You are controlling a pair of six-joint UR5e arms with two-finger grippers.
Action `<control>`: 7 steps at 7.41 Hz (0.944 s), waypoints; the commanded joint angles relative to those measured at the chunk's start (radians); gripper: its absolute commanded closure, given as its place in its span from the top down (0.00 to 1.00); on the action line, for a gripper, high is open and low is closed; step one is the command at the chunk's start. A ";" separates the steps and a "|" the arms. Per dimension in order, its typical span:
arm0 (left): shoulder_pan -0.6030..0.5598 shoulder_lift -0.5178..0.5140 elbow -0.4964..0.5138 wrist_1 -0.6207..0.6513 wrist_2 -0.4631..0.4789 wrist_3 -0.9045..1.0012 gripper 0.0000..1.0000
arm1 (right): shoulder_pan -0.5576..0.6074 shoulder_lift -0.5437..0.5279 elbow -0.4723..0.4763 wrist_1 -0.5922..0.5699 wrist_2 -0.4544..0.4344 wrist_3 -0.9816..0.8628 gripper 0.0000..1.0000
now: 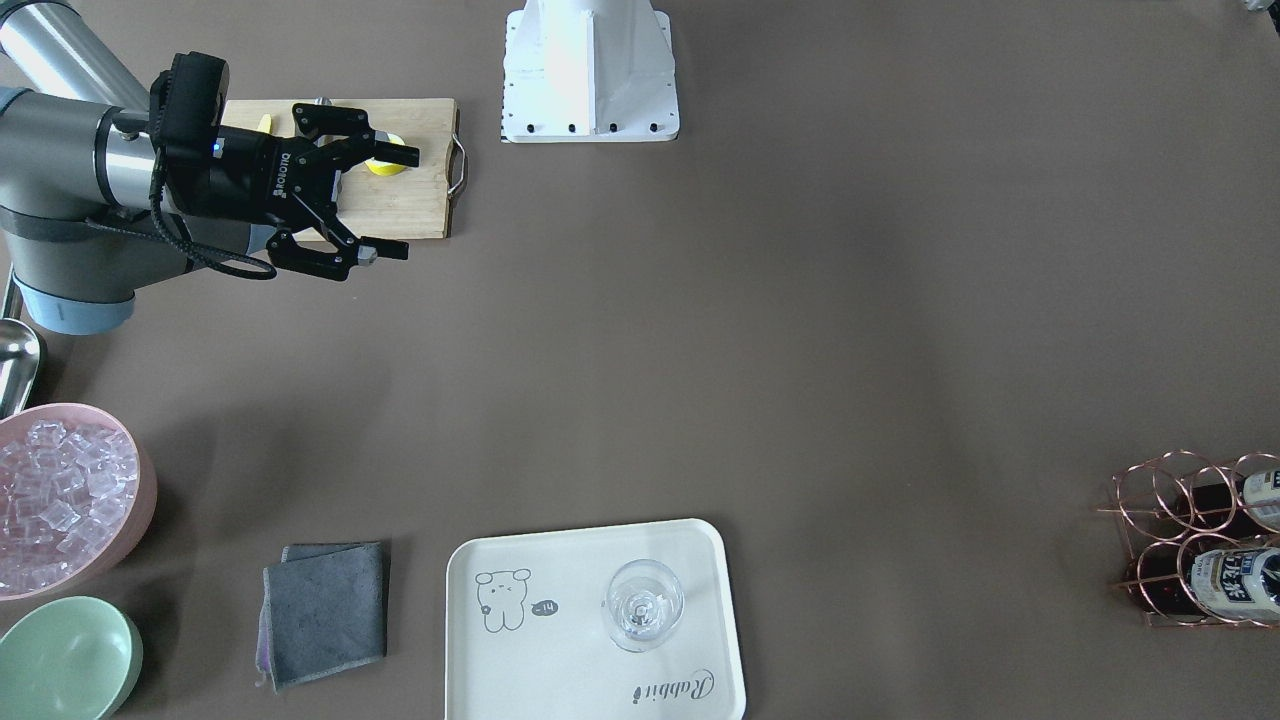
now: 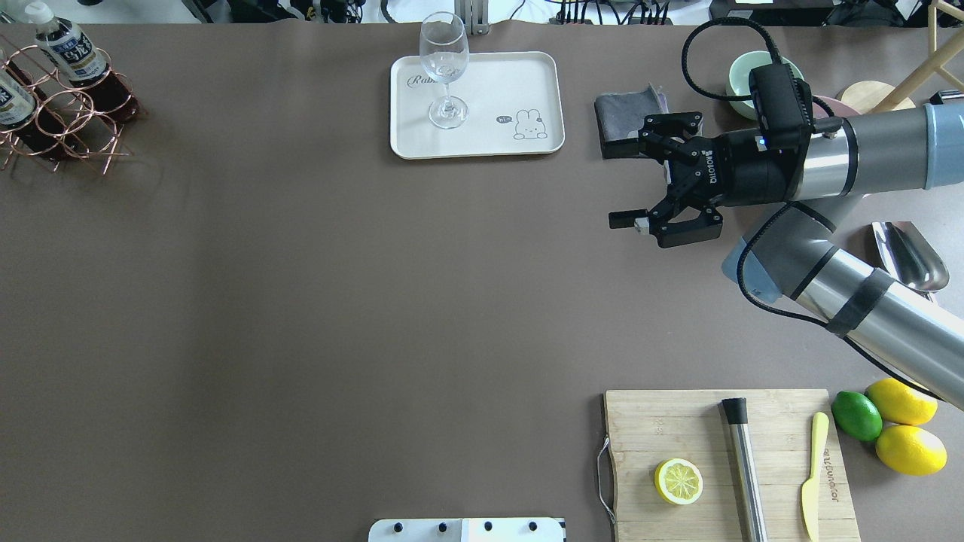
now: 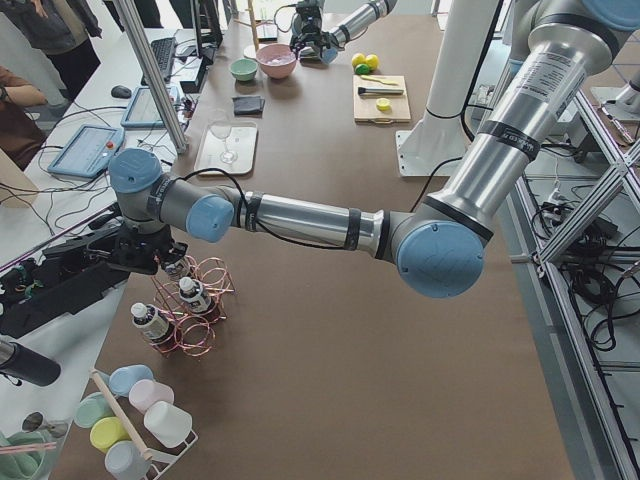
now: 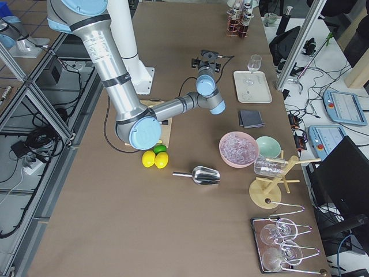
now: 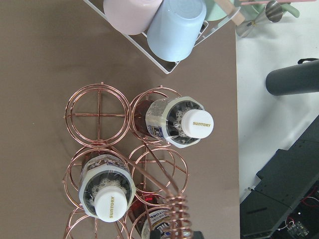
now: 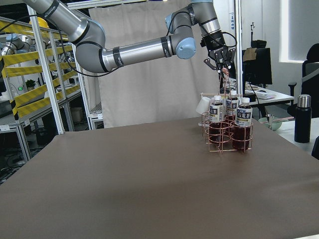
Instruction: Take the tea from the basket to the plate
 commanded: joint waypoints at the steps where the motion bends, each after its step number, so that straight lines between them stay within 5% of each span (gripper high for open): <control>1: -0.013 0.004 -0.077 0.030 -0.001 -0.017 0.00 | -0.017 -0.010 0.011 -0.003 0.003 -0.039 1.00; 2: -0.034 0.008 -0.155 0.076 -0.004 -0.022 0.00 | -0.016 -0.012 0.011 -0.003 0.004 -0.039 1.00; 5: -0.056 0.062 -0.592 0.430 0.002 -0.024 0.00 | -0.016 -0.016 0.003 -0.004 -0.001 -0.037 1.00; 7: -0.015 0.016 -0.695 0.565 0.004 -0.117 0.00 | -0.014 -0.032 0.006 0.002 0.003 -0.039 1.00</control>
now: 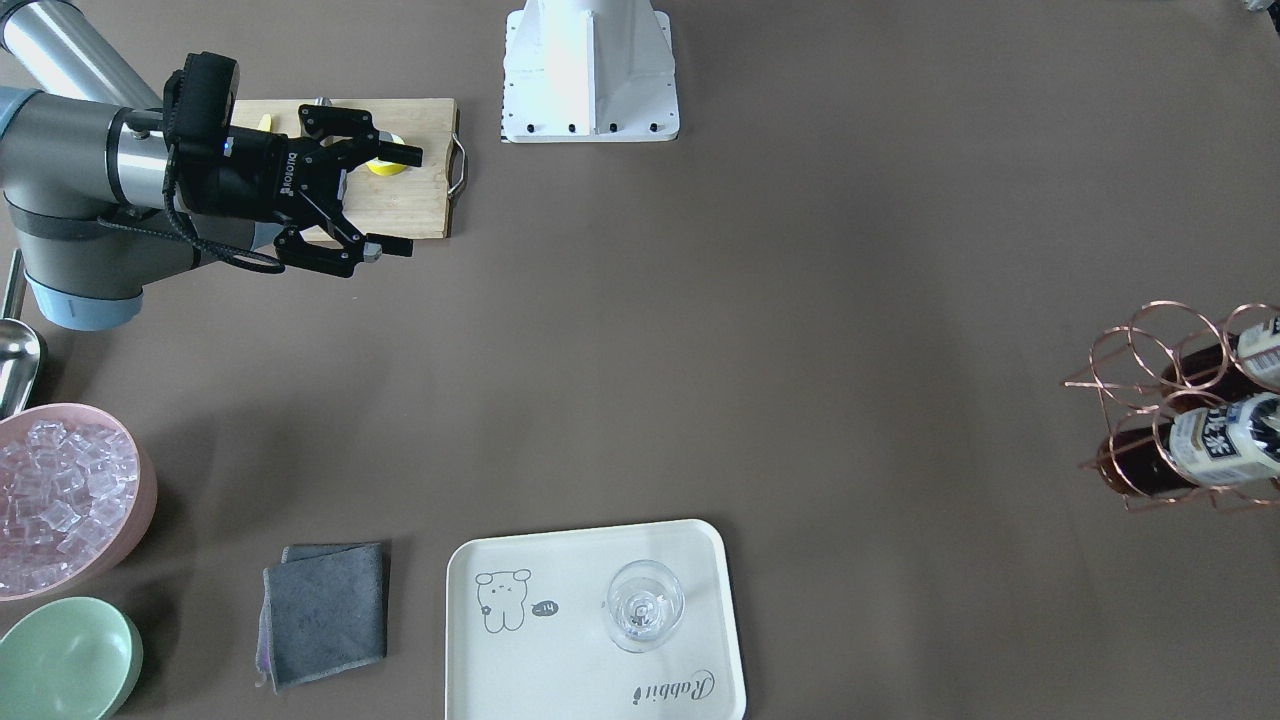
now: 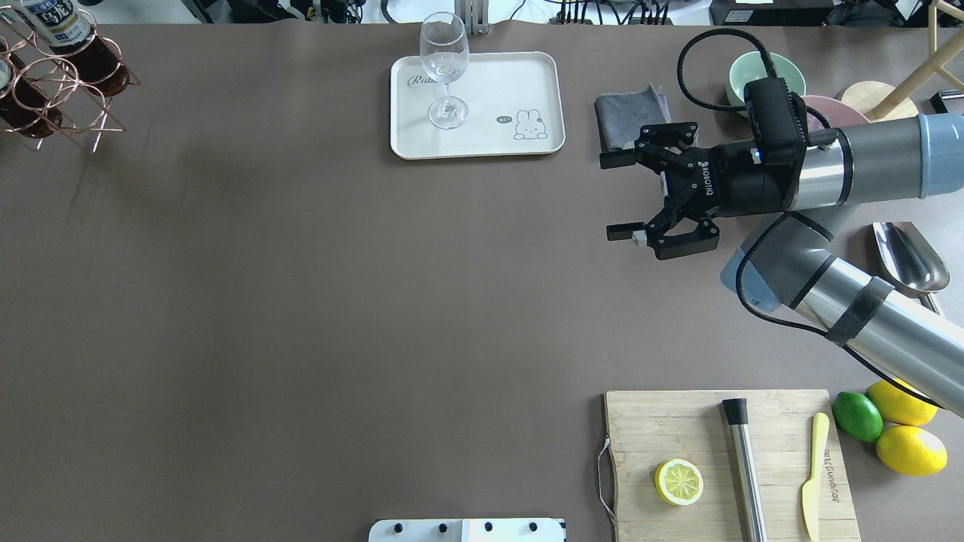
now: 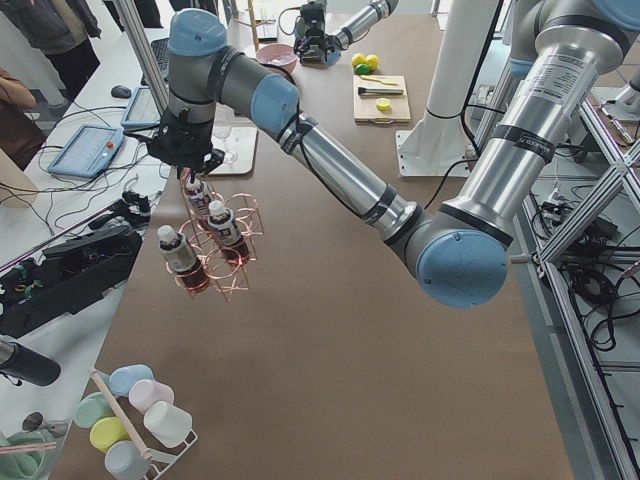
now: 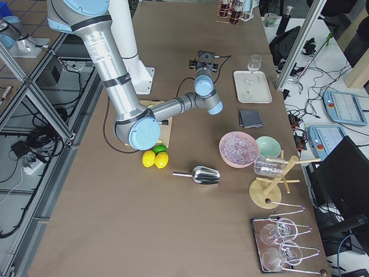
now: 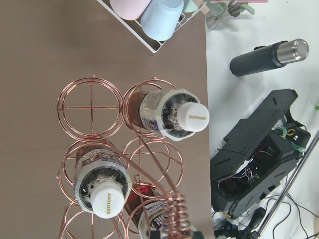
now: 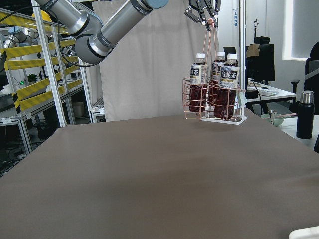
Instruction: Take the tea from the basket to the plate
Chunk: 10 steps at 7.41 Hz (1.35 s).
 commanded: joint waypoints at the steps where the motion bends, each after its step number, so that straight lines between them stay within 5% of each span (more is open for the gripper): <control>1: 0.068 -0.035 -0.127 0.111 0.002 -0.143 0.00 | 0.003 -0.014 0.001 0.004 0.002 -0.001 1.00; 6: 0.361 -0.113 -0.354 0.257 0.121 -0.413 0.00 | 0.003 -0.023 -0.002 0.006 -0.003 0.003 1.00; 10: 0.631 -0.233 -0.353 0.264 0.160 -0.702 0.00 | 0.004 -0.055 0.006 0.015 -0.003 -0.001 1.00</control>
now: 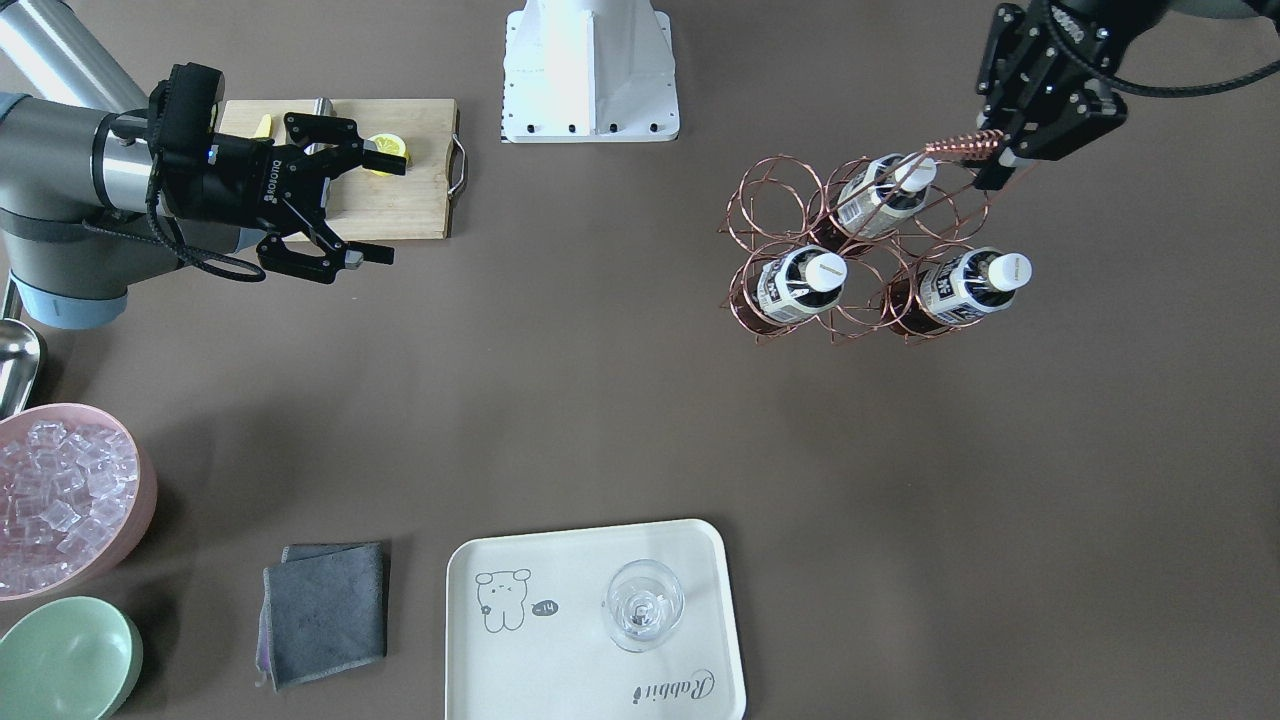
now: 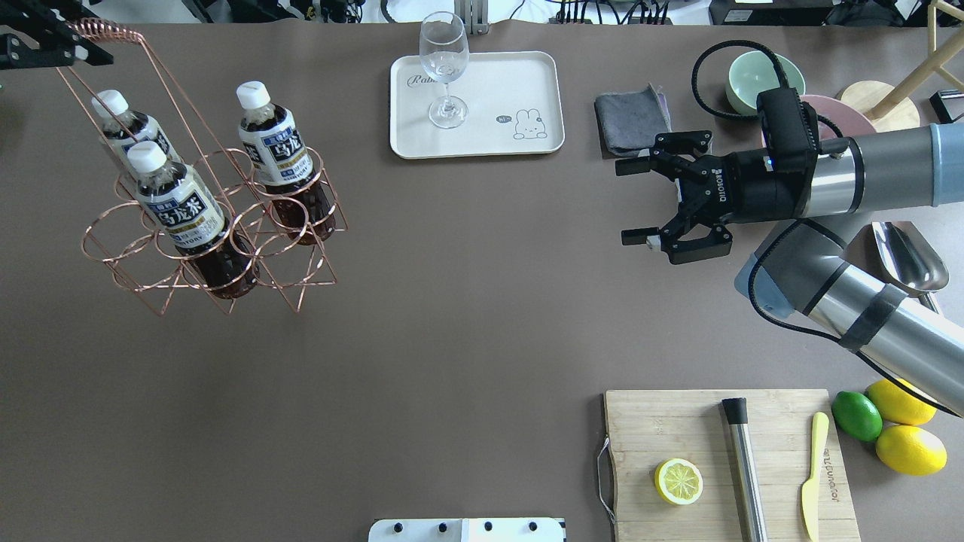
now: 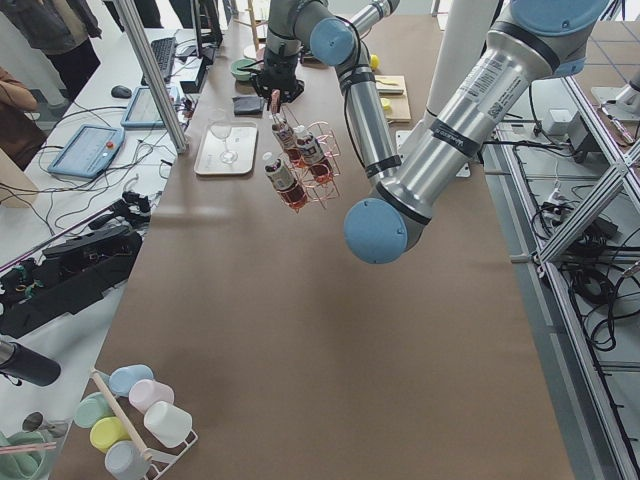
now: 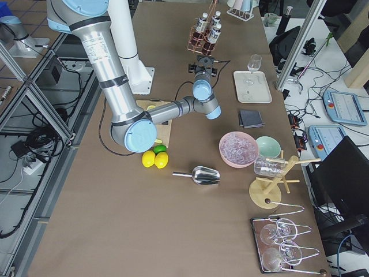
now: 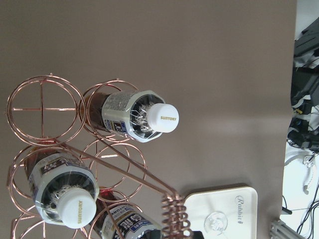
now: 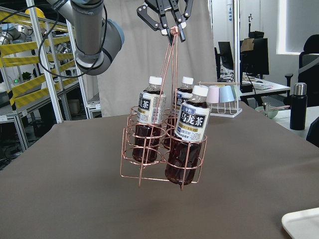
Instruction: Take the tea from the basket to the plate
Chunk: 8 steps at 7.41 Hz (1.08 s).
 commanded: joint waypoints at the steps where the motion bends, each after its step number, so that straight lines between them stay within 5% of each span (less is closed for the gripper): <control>1: 0.202 -0.099 0.025 0.002 0.087 -0.211 0.00 | 0.002 -0.026 0.006 0.005 -0.002 -0.001 1.00; 4: 0.310 -0.240 0.176 0.000 0.157 -0.301 0.00 | 0.002 -0.026 0.000 0.004 -0.003 -0.003 1.00; 8: 0.460 -0.325 0.231 -0.012 0.274 -0.439 0.00 | 0.012 -0.039 0.003 0.004 -0.006 0.005 1.00</control>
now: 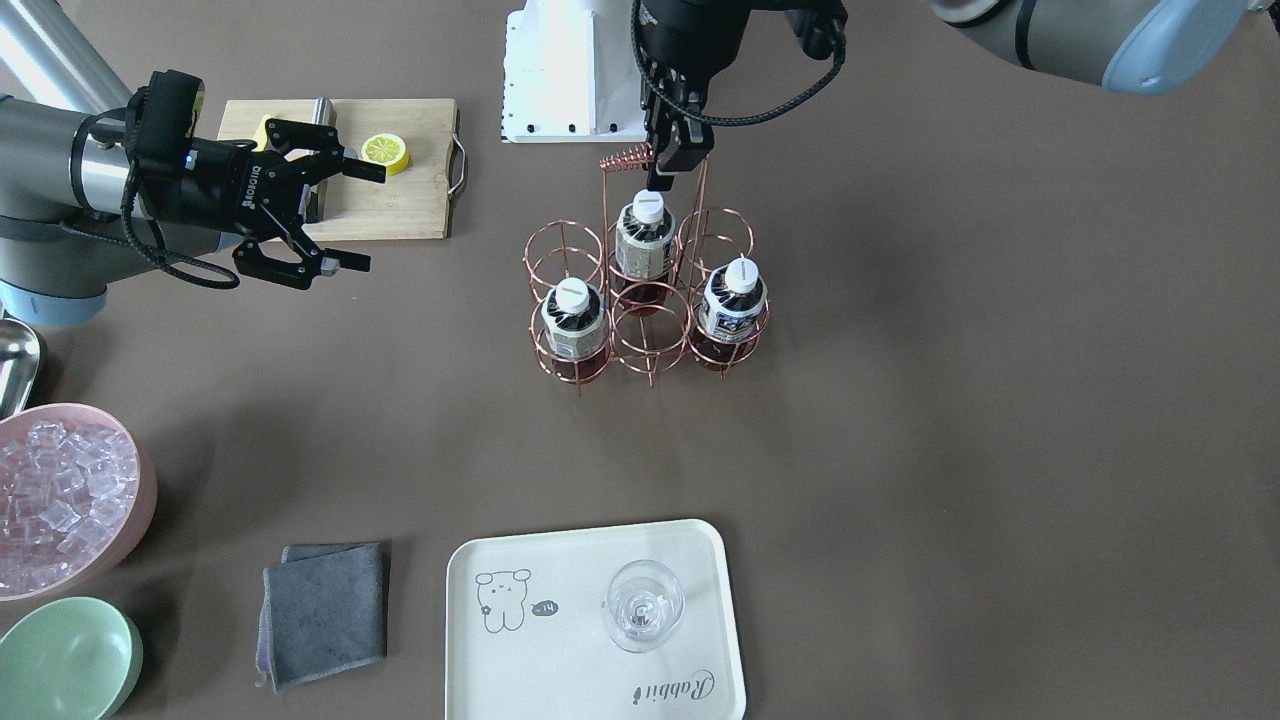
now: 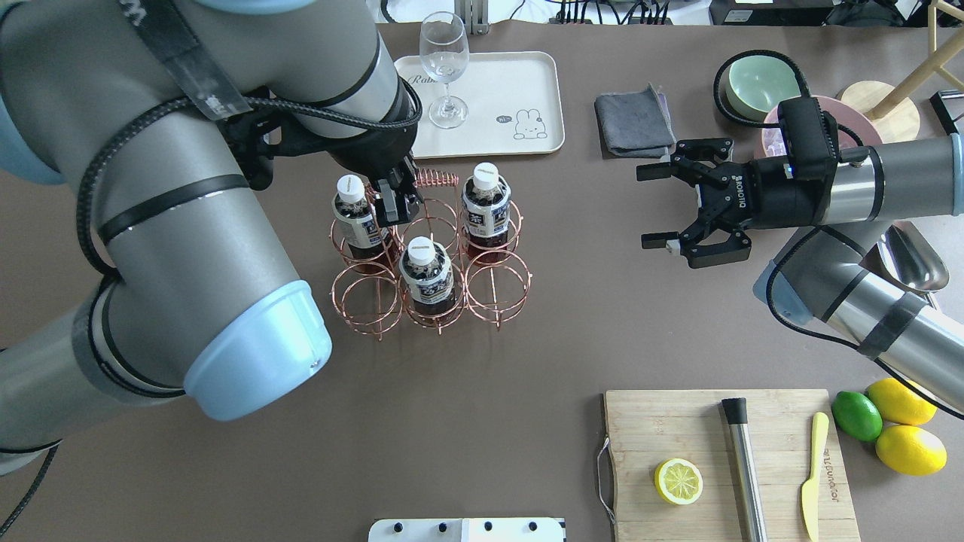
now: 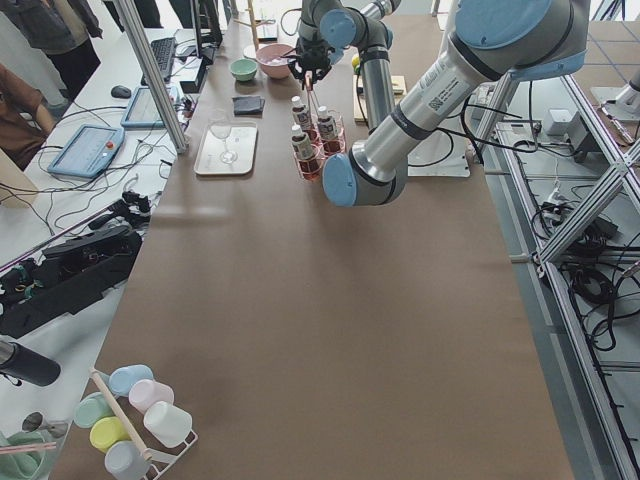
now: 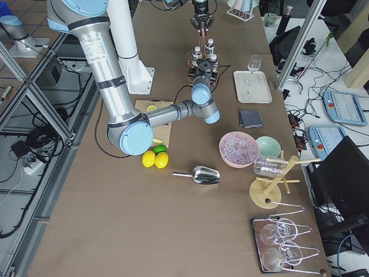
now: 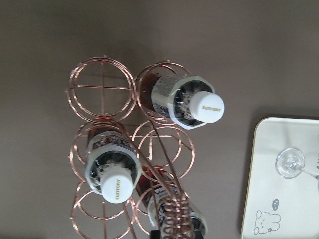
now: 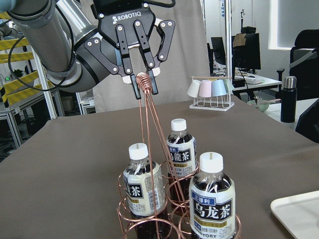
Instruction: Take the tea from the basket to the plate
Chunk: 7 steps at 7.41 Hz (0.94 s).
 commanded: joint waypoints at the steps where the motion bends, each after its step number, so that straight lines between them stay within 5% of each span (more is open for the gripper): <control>1: 0.052 -0.067 0.066 -0.004 0.048 -0.047 0.00 | -0.001 0.001 -0.001 -0.003 -0.022 0.003 1.00; 7: 0.065 -0.097 0.120 -0.027 0.058 -0.061 0.00 | -0.033 0.010 -0.008 -0.014 -0.115 0.009 1.00</control>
